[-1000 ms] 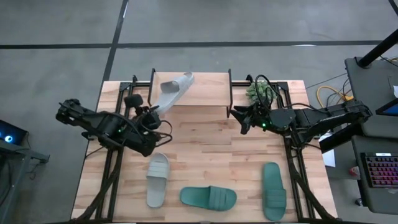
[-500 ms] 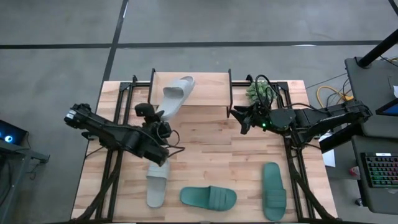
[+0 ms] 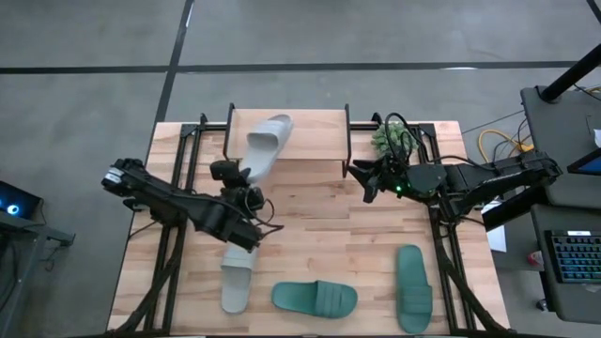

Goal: Pick and place slides into the shelf
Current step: Put the right gray slipper on the shelf

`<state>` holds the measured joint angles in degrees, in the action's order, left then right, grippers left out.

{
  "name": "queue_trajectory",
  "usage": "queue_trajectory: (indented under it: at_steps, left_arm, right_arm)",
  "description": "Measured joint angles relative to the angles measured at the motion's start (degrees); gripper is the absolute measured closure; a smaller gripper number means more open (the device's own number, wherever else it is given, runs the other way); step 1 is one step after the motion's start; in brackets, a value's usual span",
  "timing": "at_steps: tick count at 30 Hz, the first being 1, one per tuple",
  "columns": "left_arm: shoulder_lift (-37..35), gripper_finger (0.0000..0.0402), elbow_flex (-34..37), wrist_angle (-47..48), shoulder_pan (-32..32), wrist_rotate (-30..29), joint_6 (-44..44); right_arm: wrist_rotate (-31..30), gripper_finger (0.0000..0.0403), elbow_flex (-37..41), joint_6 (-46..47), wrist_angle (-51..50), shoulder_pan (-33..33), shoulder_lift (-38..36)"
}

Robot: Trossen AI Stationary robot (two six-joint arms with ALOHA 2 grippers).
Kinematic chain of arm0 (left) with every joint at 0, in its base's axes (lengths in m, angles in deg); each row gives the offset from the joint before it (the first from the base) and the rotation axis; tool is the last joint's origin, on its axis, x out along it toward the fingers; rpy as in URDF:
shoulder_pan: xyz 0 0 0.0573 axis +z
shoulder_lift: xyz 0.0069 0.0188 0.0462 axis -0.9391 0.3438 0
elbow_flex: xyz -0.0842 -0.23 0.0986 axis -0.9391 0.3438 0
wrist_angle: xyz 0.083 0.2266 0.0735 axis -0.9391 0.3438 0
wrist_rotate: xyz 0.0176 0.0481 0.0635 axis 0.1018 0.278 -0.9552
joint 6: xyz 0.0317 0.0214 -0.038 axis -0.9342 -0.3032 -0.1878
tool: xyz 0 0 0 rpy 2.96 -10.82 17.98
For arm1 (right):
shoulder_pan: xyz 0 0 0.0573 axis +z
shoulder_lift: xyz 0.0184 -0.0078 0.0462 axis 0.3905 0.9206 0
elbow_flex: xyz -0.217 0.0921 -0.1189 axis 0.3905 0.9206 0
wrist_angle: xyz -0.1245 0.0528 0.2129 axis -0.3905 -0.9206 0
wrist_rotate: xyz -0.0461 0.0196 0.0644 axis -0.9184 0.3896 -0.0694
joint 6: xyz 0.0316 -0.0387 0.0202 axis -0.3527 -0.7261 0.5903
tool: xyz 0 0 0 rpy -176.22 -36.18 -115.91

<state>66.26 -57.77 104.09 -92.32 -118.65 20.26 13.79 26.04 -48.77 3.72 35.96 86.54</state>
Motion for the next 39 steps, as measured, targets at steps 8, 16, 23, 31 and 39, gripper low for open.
queue_trajectory:
  at_steps: [8, 16, 23, 31, 39]
  left_arm:
    - [-0.09, 0.0366, 3.43, -0.02, 2.56, -1.56, 0.43]
    - [-0.13, 0.0366, 4.16, -0.03, 5.98, -4.04, 0.45]
    - [-0.15, 0.0366, 7.18, -0.02, 8.13, -3.96, 0.45]
    - [-0.15, 0.0366, 12.47, -0.02, 8.6, -2.78, 0.65]
    - [-0.15, 0.0366, 16.29, -0.02, 9.53, -2.59, 4.93]
  right_arm:
    - [1.39, 0.0241, 0.0, 0.04, -0.02, 0.0, 0.01]
    - [1.41, 0.0241, 0.0, 0.44, -0.02, 0.0, 0.01]
    - [1.41, 0.0241, 0.02, 0.44, 0.0, 0.0, 0.01]
    - [1.4, 0.0241, 0.0, 0.44, 0.04, 0.0, 0.02]
    - [1.39, 0.0241, 0.0, 0.44, 0.07, 0.0, 0.02]
